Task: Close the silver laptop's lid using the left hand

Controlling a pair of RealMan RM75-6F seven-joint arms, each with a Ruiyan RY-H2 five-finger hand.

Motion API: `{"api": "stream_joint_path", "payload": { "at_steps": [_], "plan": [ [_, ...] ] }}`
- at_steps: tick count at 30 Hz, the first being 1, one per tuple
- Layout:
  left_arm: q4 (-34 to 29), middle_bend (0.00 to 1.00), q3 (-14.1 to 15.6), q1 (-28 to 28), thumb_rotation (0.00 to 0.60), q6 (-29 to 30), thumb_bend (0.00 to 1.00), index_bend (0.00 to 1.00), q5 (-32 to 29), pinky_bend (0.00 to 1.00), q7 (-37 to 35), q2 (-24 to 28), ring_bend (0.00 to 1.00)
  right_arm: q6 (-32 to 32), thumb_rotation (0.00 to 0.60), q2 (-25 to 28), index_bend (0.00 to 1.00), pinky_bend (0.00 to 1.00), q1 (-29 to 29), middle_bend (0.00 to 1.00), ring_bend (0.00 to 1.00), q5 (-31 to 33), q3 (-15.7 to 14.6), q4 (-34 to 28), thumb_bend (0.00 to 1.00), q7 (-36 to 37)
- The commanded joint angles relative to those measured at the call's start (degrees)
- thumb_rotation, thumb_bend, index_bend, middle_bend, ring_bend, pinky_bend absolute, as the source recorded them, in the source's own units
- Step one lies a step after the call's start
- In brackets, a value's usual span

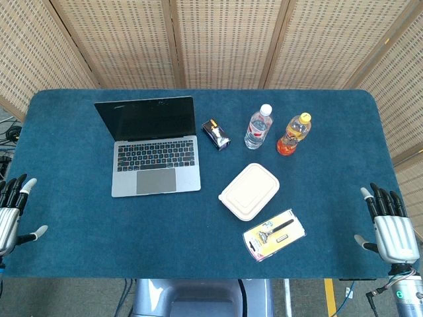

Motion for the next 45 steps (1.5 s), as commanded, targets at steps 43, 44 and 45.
{"api": "stream_joint_path", "payload": {
  "at_steps": [43, 44, 45],
  "plan": [
    [-2.5, 0.0, 0.0, -1.6, 0.6, -1.2, 0.0, 0.0, 1.5, 0.0, 0.6, 0.8, 0.0, -1.6, 0.6, -0.3, 0.0, 0.0, 0.5, 0.0, 0.0, 0.7, -0.4, 0.0, 0.0, -0.7],
    [-2.7, 0.0, -0.2, -1.7, 0.6, -1.3, 0.03, 0.0, 1.4, 0.0, 0.8, 0.8, 0.0, -1.6, 0.6, -0.3, 0.0, 0.0, 0.5, 0.0, 0.0, 0.8, -0.3, 0.0, 0.0, -0.7],
    [-3.1, 0.0, -0.6, -2.0, 0.6, -1.4, 0.06, 0.0, 1.1, 0.0, 1.1, 0.8, 0.0, -1.7, 0.6, -0.3, 0.0, 0.0, 0.6, 0.0, 0.0, 0.8, -0.3, 0.0, 0.0, -0.7]
  ]
}}
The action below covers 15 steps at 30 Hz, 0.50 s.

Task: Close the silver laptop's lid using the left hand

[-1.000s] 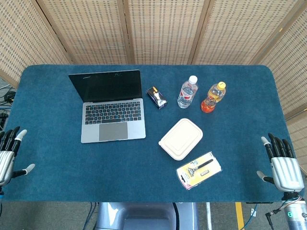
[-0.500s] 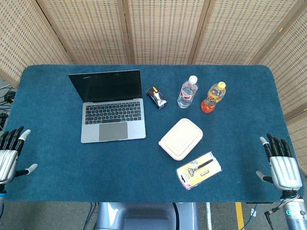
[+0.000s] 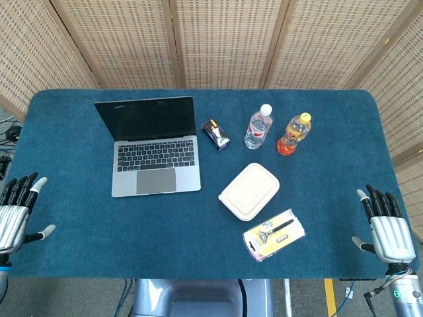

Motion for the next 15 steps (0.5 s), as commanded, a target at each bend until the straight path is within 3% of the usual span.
{"api": "stream_joint_path", "payload": {
  "at_steps": [1, 5, 8, 11, 15],
  "plan": [
    [-0.8, 0.0, -0.8, -0.7, 0.6, -0.3, 0.14, 0.0, -0.6, 0.0, 0.7, -0.1, 0.0, -0.1, 0.6, 0.0, 0.0, 0.0, 0.0, 0.0, 0.0, 0.1, 0.0, 0.0, 0.0, -0.1],
    [-1.7, 0.0, -3.1, -3.3, 0.6, -1.8, 0.46, 0.0, -0.9, 0.0, 0.8, -0.1, 0.0, -0.6, 0.6, -0.2, 0.0, 0.0, 0.2, 0.0, 0.0, 0.1, -0.1, 0.1, 0.0, -0.3],
    [-1.9, 0.0, -6.0, -8.7, 0.6, -8.2, 0.66, 0.0, -2.0, 0.0, -1.6, 0.3, 0.0, -0.8, 0.6, -0.2, 0.0, 0.0, 0.3, 0.0, 0.0, -0.1, -0.3, -0.1, 0.0, -0.3],
    [-2.4, 0.0, -8.5, -12.8, 0.6, -13.4, 0.77, 0.0, -5.4, 0.0, -1.0, 0.8, 0.0, -0.9, 0.6, -0.1, 0.0, 0.0, 0.3, 0.0, 0.0, 0.0, -0.3, -0.1, 0.0, 0.0],
    [-3.4, 0.0, -11.1, -16.6, 0.6, -18.1, 0.83, 0.0, -9.8, 0.0, 0.0, 1.3, 0.0, -1.1, 0.6, 0.0, 0.0, 0.0, 0.4, 0.0, 0.0, 0.2, -0.3, 0.0, 0.0, 0.5]
  ]
}}
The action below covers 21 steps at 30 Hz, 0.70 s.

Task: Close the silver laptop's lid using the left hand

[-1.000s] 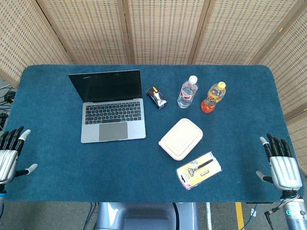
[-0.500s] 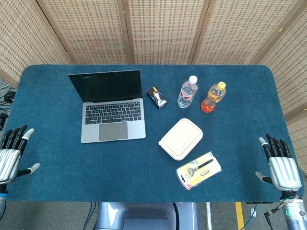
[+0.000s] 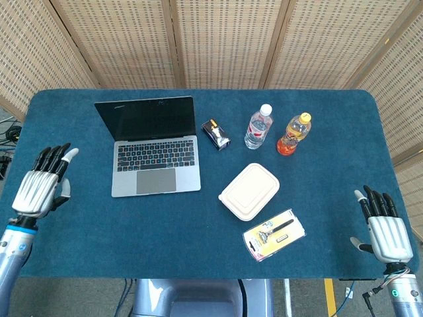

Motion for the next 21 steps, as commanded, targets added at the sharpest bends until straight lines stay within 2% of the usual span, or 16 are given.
{"api": "stream_joint_path", "payload": {
  "at_steps": [1, 5, 9, 21],
  "plan": [
    [-1.2, 0.0, -3.8, -5.1, 0.6, -5.8, 0.85, 0.0, -5.5, 0.0, 0.7, 0.7, 0.0, -0.2, 0.6, 0.1, 0.0, 0.0, 0.0, 0.0, 0.0, 0.2, 0.0, 0.0, 0.0, 0.4],
    [-1.3, 0.0, -7.0, -10.0, 0.6, -10.6, 0.94, 0.0, -11.0, 0.0, 2.5, 1.1, 0.0, -0.7, 0.6, 0.1, 0.0, 0.0, 0.2, 0.0, 0.0, 0.5, 0.1, 0.3, 0.0, 1.2],
    [-0.4, 0.0, -9.7, -15.6, 0.6, -14.2, 0.95, 0.0, -16.3, 0.0, 7.3, 0.5, 0.0, -1.8, 0.6, 0.2, 0.0, 0.0, 0.6, 0.0, 0.0, 1.1, 0.1, 0.6, 0.0, 2.3],
    [4.0, 0.0, -9.6, -26.7, 0.6, -17.3, 1.0, 0.0, -32.3, 0.0, 22.4, -3.9, 0.0, -2.8, 0.6, 0.4, 0.0, 0.0, 0.9, 0.0, 0.0, 1.6, 0.2, 1.4, 0.0, 4.9]
  ]
}}
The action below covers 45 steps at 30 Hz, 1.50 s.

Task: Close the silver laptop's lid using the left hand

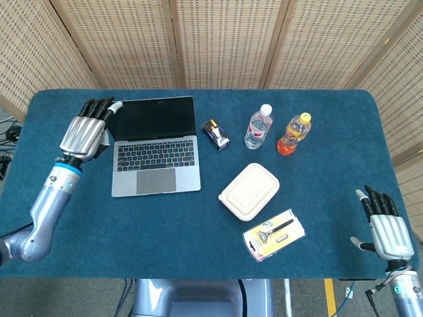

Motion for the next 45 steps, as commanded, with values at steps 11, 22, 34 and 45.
{"api": "stream_joint_path", "payload": {
  "at_steps": [11, 22, 34, 45],
  "plan": [
    [7.2, 0.0, 0.3, -9.3, 0.6, -3.3, 1.0, 0.0, -15.7, 0.0, 6.1, -3.8, 0.0, -1.0, 0.6, 0.0, 0.0, 0.0, 0.4, 0.0, 0.0, -0.1, -0.3, 0.6, 0.0, 1.3],
    [16.8, 0.0, 2.2, -14.3, 0.6, -7.4, 1.0, 0.0, -21.9, 0.0, 6.6, -9.1, 0.0, -2.3, 0.6, -0.4, 0.0, 0.0, 0.9, 0.0, 0.0, 0.6, -0.3, 1.4, 0.0, 1.6],
    [21.2, 0.0, 3.3, -17.1, 0.6, -7.7, 1.0, 0.0, -22.6, 0.0, 6.4, -11.3, 0.0, -2.6, 0.6, -0.7, 0.0, 0.0, 1.1, 0.0, 0.0, 1.1, -0.2, 2.0, 0.0, 1.9],
    [24.4, 0.0, 4.8, -18.1, 0.6, -7.8, 1.0, 0.02, -24.0, 0.0, 6.4, -13.1, 0.0, -1.8, 0.6, -1.0, 0.0, 0.0, 0.9, 0.0, 0.0, 0.3, -0.4, 2.3, 0.0, 2.2]
  ]
}}
